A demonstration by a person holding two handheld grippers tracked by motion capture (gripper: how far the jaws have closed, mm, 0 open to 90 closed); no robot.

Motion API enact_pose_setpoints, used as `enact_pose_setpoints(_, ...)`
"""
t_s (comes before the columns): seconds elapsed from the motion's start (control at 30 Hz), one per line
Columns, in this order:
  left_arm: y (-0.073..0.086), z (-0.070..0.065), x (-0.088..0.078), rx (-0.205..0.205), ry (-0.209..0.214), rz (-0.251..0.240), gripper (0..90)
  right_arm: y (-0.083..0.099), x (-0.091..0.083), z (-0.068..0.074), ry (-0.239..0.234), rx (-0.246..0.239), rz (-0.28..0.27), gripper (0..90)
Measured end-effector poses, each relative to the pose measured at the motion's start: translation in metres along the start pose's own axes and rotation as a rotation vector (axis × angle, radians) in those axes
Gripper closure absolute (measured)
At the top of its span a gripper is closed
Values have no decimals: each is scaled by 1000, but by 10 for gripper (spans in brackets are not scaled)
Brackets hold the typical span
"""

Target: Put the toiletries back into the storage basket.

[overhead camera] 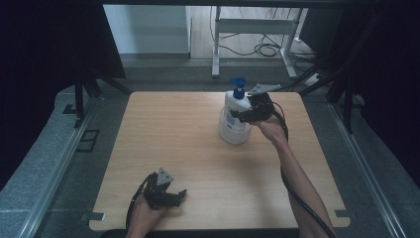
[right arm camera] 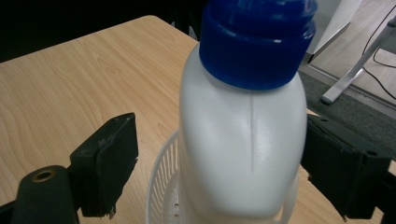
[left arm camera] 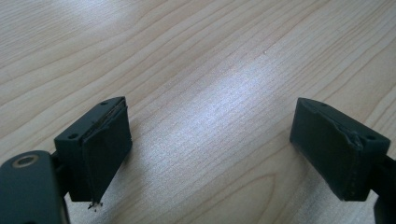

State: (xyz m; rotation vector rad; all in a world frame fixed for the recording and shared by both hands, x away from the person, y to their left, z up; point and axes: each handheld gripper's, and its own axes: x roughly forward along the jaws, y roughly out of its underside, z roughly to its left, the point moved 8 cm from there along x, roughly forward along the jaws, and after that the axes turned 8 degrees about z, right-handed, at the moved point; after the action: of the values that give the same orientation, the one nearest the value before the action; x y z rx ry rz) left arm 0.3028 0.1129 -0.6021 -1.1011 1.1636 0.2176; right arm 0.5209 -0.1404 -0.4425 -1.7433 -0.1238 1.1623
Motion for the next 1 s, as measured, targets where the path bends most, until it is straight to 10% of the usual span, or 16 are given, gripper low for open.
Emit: enact_pose_setpoints(1.0, 0, 0, 0, -2, 0, -1, 119, 19, -23, 6, -8, -11, 43, 20)
